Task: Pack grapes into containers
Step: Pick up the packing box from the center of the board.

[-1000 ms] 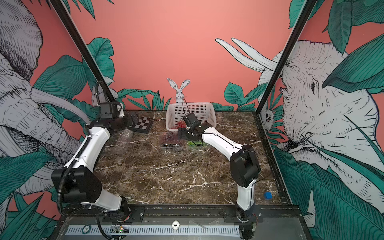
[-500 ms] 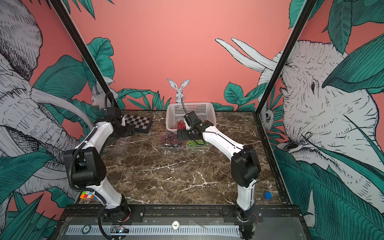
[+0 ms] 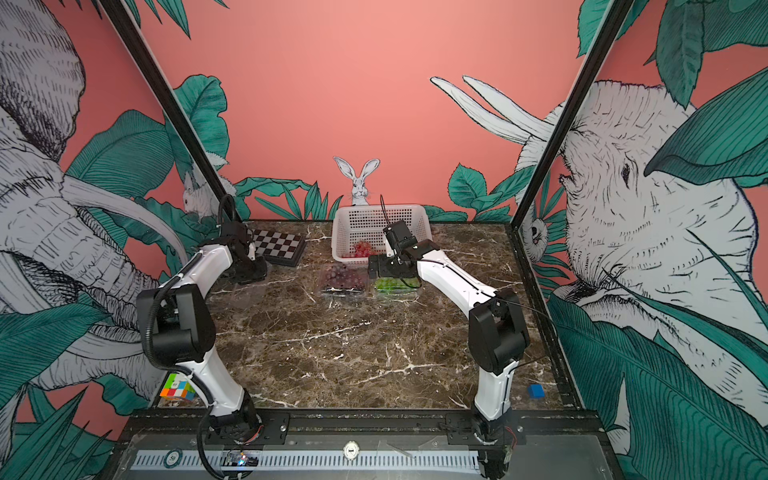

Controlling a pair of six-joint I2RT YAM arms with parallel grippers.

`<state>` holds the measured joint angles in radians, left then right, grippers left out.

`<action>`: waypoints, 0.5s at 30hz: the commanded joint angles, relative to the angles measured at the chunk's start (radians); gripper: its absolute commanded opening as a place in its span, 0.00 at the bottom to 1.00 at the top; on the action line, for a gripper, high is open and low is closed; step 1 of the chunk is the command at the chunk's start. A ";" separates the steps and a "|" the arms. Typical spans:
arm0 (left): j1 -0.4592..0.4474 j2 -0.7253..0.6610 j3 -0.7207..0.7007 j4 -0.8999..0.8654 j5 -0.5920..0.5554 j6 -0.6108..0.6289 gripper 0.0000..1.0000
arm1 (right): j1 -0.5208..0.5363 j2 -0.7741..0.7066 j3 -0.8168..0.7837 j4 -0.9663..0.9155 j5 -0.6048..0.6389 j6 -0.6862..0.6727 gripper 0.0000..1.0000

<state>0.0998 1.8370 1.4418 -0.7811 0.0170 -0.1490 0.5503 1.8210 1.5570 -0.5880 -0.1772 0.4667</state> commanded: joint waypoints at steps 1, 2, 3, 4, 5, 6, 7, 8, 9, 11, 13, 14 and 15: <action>0.000 0.002 0.014 -0.031 0.036 -0.021 0.26 | -0.023 -0.054 -0.011 0.002 -0.020 -0.006 0.98; -0.001 -0.004 0.013 -0.028 0.042 -0.025 0.25 | -0.027 -0.051 -0.008 -0.006 -0.024 -0.009 0.98; -0.001 -0.013 0.012 -0.025 0.049 -0.029 0.23 | -0.030 -0.048 -0.003 -0.012 -0.027 -0.012 0.98; -0.001 -0.026 0.007 -0.022 0.054 -0.032 0.21 | -0.036 -0.044 0.003 -0.014 -0.027 -0.013 0.98; 0.000 -0.039 0.004 -0.017 0.058 -0.036 0.18 | -0.039 -0.040 0.008 -0.016 -0.031 -0.012 0.98; -0.001 -0.051 0.001 -0.014 0.064 -0.038 0.17 | -0.041 -0.036 0.013 -0.016 -0.035 -0.010 0.98; -0.001 -0.066 -0.001 -0.011 0.071 -0.040 0.12 | -0.044 -0.033 0.020 -0.014 -0.045 -0.005 0.98; 0.000 -0.078 -0.002 -0.010 0.079 -0.040 0.08 | -0.049 -0.027 0.024 -0.011 -0.058 0.003 0.98; -0.002 -0.087 -0.003 -0.010 0.084 -0.040 0.06 | -0.053 -0.022 0.026 -0.005 -0.068 0.011 0.98; 0.000 -0.103 0.004 -0.015 0.097 -0.038 0.02 | -0.060 -0.012 0.034 0.003 -0.089 0.029 0.98; -0.001 -0.119 0.014 -0.027 0.102 -0.038 0.00 | -0.067 -0.004 0.038 0.008 -0.106 0.042 0.98; -0.001 -0.127 0.020 -0.034 0.107 -0.040 0.00 | -0.068 -0.004 0.038 0.010 -0.109 0.046 0.98; -0.002 -0.136 0.023 -0.038 0.115 -0.041 0.00 | -0.070 -0.005 0.039 0.012 -0.112 0.049 0.98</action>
<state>0.0998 1.7622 1.4414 -0.7845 0.1032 -0.1867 0.4877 1.8042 1.5738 -0.5922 -0.2577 0.4942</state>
